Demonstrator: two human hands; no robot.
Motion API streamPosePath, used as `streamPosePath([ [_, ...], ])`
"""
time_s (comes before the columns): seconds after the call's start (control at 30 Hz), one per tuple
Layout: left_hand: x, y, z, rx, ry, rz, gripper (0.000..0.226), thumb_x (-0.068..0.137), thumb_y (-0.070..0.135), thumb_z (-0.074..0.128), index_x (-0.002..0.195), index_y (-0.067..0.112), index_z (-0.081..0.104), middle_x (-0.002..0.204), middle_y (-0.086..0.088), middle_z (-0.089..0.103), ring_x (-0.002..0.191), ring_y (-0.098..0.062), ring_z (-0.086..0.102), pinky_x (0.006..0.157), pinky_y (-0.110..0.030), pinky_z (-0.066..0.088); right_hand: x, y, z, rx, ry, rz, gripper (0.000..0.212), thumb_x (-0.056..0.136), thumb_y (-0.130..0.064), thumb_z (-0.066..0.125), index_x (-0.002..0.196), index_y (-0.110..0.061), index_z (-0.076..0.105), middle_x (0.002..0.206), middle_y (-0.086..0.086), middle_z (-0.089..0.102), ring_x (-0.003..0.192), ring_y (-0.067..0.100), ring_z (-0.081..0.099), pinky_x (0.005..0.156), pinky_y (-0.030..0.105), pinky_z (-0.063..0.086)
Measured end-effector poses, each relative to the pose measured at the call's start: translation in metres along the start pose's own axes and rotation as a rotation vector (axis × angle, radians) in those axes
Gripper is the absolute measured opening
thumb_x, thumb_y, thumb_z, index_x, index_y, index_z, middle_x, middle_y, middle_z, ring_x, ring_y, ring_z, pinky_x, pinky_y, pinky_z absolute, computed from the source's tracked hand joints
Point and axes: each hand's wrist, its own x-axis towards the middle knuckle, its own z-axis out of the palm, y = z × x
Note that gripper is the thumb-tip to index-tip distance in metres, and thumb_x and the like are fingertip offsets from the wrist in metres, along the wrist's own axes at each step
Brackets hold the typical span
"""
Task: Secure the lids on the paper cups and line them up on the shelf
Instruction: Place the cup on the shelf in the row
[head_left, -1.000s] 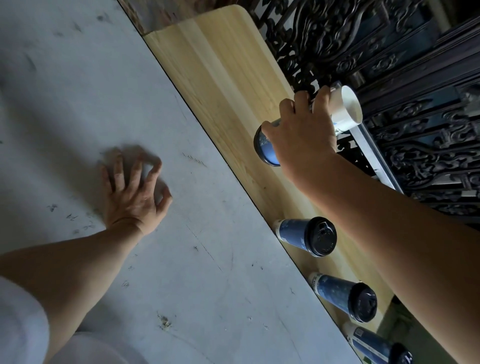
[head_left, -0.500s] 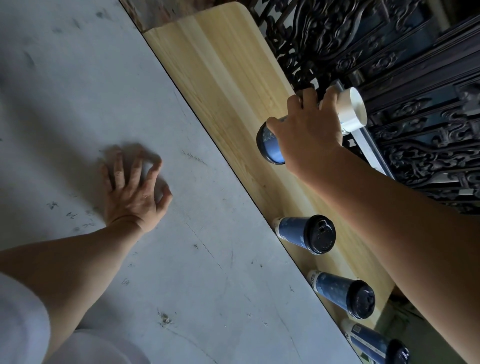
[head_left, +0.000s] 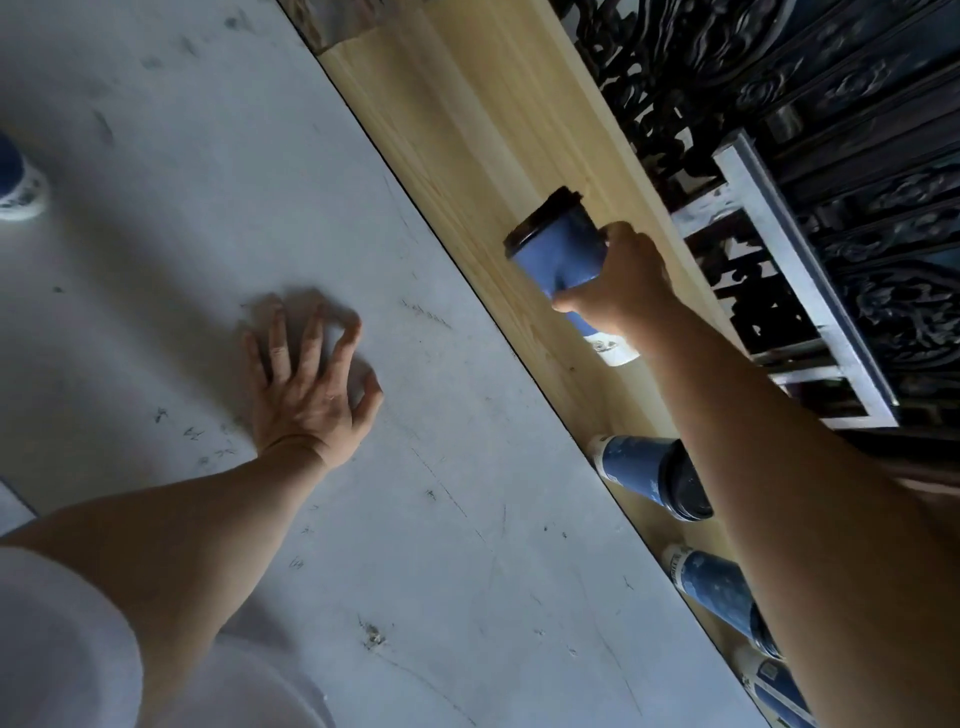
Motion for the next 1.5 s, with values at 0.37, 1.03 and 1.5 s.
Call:
streamPosePath([
  [0.37,0.002,0.003,0.002,0.027,0.022,-0.004,0.069,0.084,0.049,0.044,0.149,0.026,0.039,0.158,-0.015,0.032,0.149,-0.050,0.010,0.120,-0.061,-0.001,0.004,0.034,0.097,0.897,0.278,0.322,0.075,0.058,-0.018,0.092,0.116,-0.029,0.046,0.097,-0.015,0.063,0.091,0.014,0.064,0.081,0.034,0.051],
  [1.03,0.001,0.002,0.001,0.010,0.008,0.000,0.072,0.084,0.051,0.038,0.151,0.025,0.036,0.162,-0.014,0.026,0.150,-0.049,0.007,0.120,-0.063,-0.003,-0.036,0.019,0.144,1.026,0.252,0.491,0.062,0.079,-0.009,0.072,0.125,-0.027,0.034,0.119,-0.007,0.056,0.104,0.016,0.060,0.071,0.029,0.056],
  [1.5,0.005,-0.007,-0.012,0.041,-0.225,0.127,0.065,0.098,0.045,0.037,0.154,0.016,0.022,0.162,-0.024,0.017,0.147,-0.058,0.003,0.116,-0.071,0.000,-0.201,0.007,0.231,0.166,-0.135,0.134,0.074,0.091,-0.006,0.058,0.151,-0.037,0.030,0.157,0.010,0.014,0.132,0.035,0.030,0.090,0.042,0.050],
])
